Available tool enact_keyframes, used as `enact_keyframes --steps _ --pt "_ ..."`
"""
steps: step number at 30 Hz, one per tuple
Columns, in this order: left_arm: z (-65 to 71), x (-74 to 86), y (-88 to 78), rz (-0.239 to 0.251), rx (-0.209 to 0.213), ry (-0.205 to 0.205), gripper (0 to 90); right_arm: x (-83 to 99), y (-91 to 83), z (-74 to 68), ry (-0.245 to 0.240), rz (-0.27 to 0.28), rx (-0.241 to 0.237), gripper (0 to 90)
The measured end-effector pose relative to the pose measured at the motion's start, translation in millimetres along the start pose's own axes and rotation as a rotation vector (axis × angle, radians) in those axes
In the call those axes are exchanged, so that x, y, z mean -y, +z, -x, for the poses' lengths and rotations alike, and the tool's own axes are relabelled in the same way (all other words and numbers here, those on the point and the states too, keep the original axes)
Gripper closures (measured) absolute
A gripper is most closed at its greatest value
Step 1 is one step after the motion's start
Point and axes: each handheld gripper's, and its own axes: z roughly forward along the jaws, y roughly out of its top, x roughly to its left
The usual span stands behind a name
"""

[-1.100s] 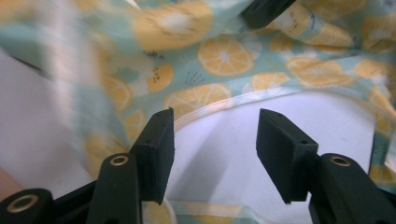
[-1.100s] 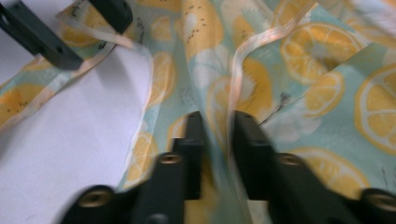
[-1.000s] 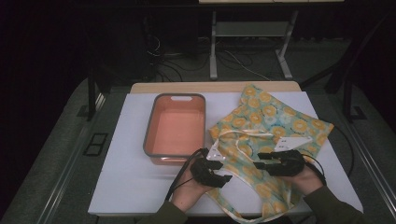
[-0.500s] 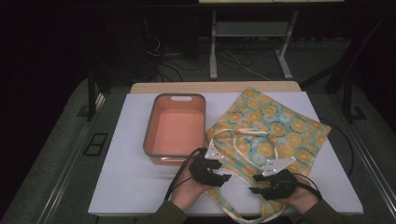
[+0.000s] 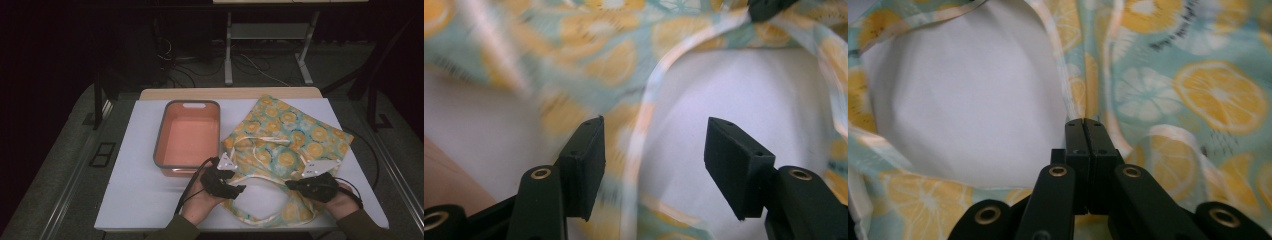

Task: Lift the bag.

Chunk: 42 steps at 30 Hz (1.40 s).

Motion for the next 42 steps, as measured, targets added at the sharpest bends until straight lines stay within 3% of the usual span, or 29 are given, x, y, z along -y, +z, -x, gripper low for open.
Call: enact_keyframes --steps 4,13,17,20,23,24,26,30,34,38,42 --pt "0.8 -0.9 4.8 -0.009 -0.015 -0.001 37.0 8.7 -10.1 11.0 0.041 0.012 0.022 89.8" --pt "2.3 -6.3 32.4 -0.073 -0.073 0.005 33.3 13.6 -18.1 22.5 0.06 0.032 0.052 89.8" --pt "3.2 -7.6 33.8 -0.055 -0.115 0.014 33.1 16.5 -24.0 30.4 0.078 0.044 0.076 89.8" --pt "2.5 -9.7 32.5 -0.029 -0.103 0.009 32.7 18.0 -25.8 33.6 0.087 0.044 0.082 89.8" --pt "-0.3 -10.7 40.6 -0.054 -0.083 -0.001 32.7 17.0 -24.7 33.5 0.085 0.043 0.081 89.7" --pt "-1.1 -10.5 43.0 -0.064 -0.073 0.0 37.1 16.4 -24.3 33.7 0.081 0.045 0.081 89.8" --pt "-1.9 -11.3 43.6 -0.06 -0.094 0.009 45.3 14.9 -23.9 33.6 0.083 0.048 0.079 89.8" --pt "-6.5 -14.8 41.0 -0.032 -0.046 -0.037 81.6 12.2 -20.1 35.2 0.085 0.057 0.079 89.8" --pt "-1.7 -23.6 27.2 0.033 -0.027 -0.029 87.3 4.7 -18.2 39.5 0.08 0.079 0.097 89.8" --pt "-5.1 -36.2 6.2 0.128 -0.008 -0.062 87.6 -6.3 -17.5 46.0 0.079 0.126 0.105 89.8" --pt "-11.1 -52.1 -8.5 0.186 -0.029 -0.066 87.9 -18.4 -17.6 54.4 0.078 0.16 0.13 89.8"
